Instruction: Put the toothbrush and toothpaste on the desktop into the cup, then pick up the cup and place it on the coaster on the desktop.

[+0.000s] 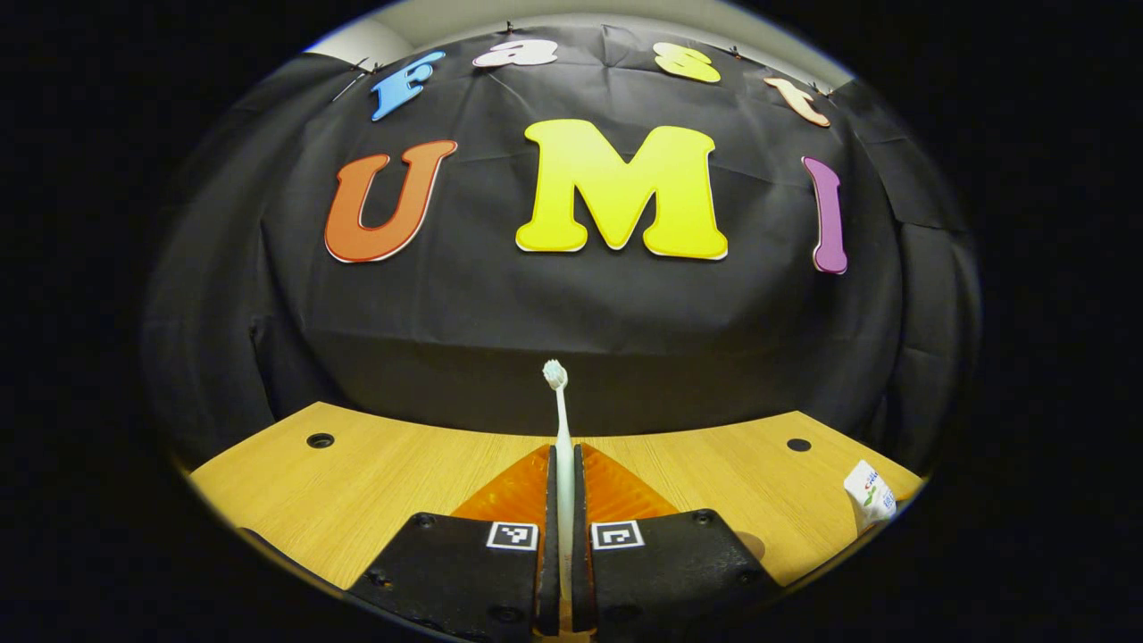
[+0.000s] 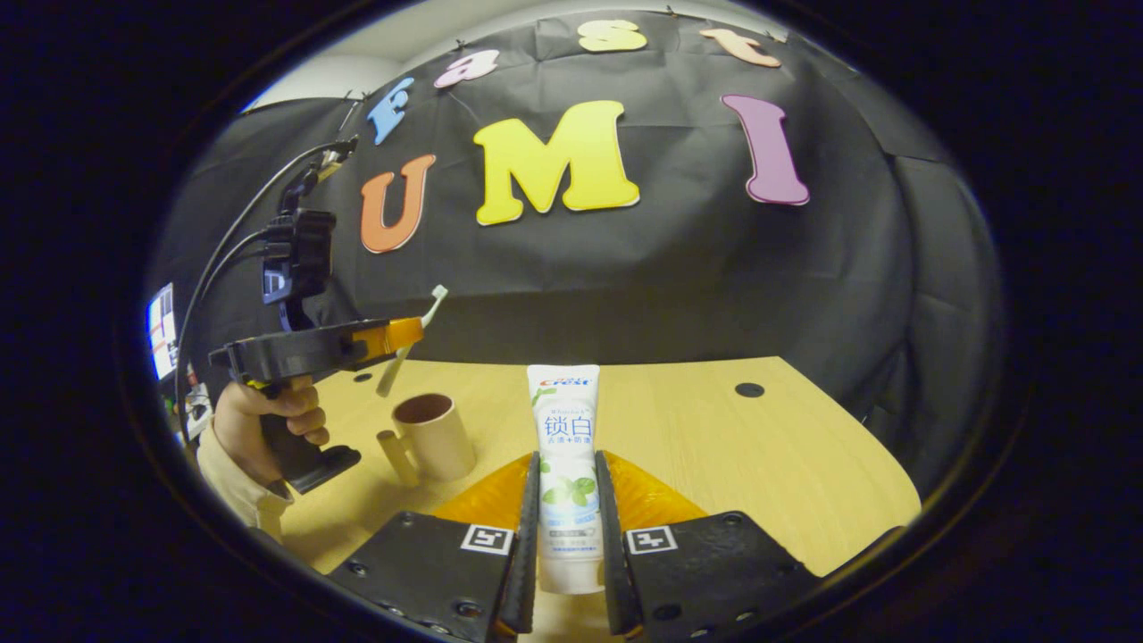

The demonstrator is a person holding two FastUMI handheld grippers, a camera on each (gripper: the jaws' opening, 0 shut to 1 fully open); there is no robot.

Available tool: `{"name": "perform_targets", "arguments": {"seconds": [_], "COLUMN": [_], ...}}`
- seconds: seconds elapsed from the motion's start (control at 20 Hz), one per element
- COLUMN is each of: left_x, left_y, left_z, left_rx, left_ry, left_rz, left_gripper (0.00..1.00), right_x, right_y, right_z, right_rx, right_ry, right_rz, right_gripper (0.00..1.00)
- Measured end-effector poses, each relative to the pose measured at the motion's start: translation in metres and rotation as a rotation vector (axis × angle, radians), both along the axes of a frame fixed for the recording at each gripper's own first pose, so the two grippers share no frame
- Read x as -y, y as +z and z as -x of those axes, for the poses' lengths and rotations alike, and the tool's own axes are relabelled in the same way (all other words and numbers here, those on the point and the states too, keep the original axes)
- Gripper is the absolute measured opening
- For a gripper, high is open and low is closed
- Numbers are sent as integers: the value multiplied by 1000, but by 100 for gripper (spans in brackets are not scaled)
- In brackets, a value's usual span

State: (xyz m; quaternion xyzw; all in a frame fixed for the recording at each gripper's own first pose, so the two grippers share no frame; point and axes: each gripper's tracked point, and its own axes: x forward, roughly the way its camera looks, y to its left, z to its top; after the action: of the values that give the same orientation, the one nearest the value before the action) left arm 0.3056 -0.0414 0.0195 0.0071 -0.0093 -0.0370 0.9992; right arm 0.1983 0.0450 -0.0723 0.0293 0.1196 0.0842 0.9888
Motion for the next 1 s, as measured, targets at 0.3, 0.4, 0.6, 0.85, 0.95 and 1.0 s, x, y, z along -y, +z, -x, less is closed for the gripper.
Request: {"name": "perform_targets", "arguments": {"seconds": [0.3, 0.4, 0.6, 0.85, 0.95, 1.0], "left_x": [3, 4, 3, 3, 2, 2], "left_y": [1, -3, -10, -12, -15, -17], "left_z": [-2, -1, 0, 0, 0, 1], "left_rx": [16, 6, -19, -34, -41, -46], "left_ry": [1, -4, -4, -11, -9, -10], "left_rz": [21, 30, 30, 32, 32, 33], "left_gripper": [8, 9, 11, 12, 12, 12], "right_x": [10, 9, 10, 10, 10, 10], "right_y": [-9, -10, -14, -18, -21, -22], "right_z": [-1, 0, 0, 0, 0, 1], "right_rx": [-20, -18, -25, -39, -46, -50], "right_ry": [-15, -14, -19, -26, -28, -29], "right_rz": [4, 7, 14, 16, 16, 15], "right_gripper": [31, 31, 31, 31, 31, 31]}}
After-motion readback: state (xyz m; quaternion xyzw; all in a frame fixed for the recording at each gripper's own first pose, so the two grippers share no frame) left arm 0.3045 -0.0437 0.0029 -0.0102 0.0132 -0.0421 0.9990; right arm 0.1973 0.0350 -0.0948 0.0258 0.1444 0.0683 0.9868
